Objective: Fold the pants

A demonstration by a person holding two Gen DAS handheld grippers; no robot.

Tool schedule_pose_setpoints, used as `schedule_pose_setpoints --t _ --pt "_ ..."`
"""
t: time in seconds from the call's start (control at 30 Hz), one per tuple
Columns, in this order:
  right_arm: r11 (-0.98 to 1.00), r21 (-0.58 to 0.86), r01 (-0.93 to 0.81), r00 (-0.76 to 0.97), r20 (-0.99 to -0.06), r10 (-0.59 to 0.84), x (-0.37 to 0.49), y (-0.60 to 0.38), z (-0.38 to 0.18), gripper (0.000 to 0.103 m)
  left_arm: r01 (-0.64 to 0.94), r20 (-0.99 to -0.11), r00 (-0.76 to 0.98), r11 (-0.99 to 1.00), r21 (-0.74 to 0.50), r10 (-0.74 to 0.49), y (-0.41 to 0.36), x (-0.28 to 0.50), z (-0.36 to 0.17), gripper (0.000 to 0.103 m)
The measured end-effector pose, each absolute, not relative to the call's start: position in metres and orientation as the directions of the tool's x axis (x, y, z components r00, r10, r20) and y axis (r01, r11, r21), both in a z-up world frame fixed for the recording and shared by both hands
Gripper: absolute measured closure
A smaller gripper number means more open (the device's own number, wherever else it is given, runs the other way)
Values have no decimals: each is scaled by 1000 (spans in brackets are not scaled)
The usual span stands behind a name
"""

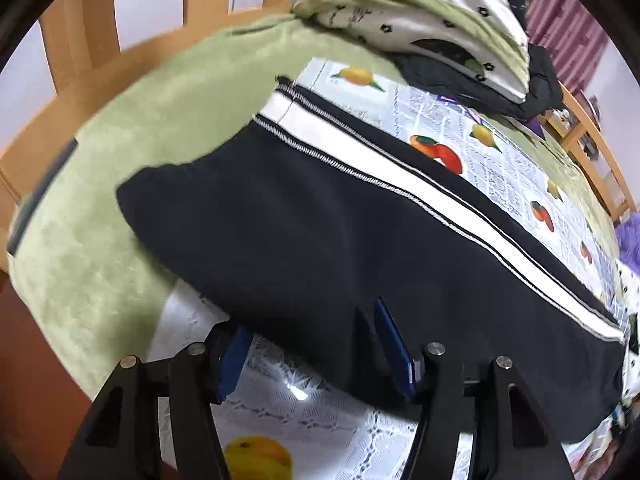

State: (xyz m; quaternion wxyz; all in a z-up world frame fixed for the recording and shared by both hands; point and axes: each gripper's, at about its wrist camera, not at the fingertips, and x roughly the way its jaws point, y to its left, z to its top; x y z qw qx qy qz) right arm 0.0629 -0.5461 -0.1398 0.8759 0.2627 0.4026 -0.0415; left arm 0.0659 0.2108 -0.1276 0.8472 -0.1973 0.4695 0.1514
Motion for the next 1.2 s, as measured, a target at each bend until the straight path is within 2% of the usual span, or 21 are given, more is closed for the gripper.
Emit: schedule_pose_setpoints --t 0.03,0.2,0.23,0.27,0.33,0.37,0.43,0.53,0.6,0.63,0.67,0.73,0.83,1.0,1.2 --pt "839 442 318 687 -717 117 64 -556 -141 35 -438 -850 522 879 -190 77 209 63 -125 44" --pt "704 557 441 662 -732 164 117 -594 -176 34 -441 -830 550 875 -199 88 198 73 -116 43" --pt "692 567 448 657 -734 176 125 -596 -179 48 -444 -826 557 872 -205 89 198 75 -114 43" --pt "691 550 469 636 -753 168 136 -597 -177 69 -443 -820 566 870 -215 85 198 77 -111 43" --pt "760 520 389 679 -719 144 140 -591 -155 84 -424 -803 592 875 -233 73 198 76 -102 43" --pt "785 524 331 722 -676 147 134 -591 -140 85 -413 -792 605 880 -234 74 196 76 -97 43" --pt "810 508 293 764 -634 121 120 -595 -123 85 -404 -779 621 886 -228 83 193 75 -91 43" --pt "849 380 366 668 -743 44 122 -603 -144 76 -383 -768 635 898 -218 85 190 76 -87 43" --pt "856 322 405 527 -847 69 122 -611 -171 72 -373 -772 630 903 -213 78 190 80 -84 43" --pt "860 316 402 520 -852 70 117 -612 -170 71 -366 -772 631 906 -215 71 190 81 -81 43" --pt "866 296 404 534 -844 40 107 -611 -162 67 -351 -764 642 910 -221 62 191 81 -77 43" --pt "884 223 412 568 -821 -58 89 -604 -139 61 -333 -738 671 916 -226 62 193 79 -65 43" --pt "928 149 340 635 -765 -110 82 -578 -99 56 -303 -723 688 927 -220 54 196 90 -57 41" --pt "989 69 132 688 -725 -41 119 -496 -71 52 -273 -763 644 949 -159 58 202 141 -74 41" --pt "994 57 -88 642 -760 101 191 -394 -99 52 -334 -795 602 929 -159 80 229 195 -99 42"
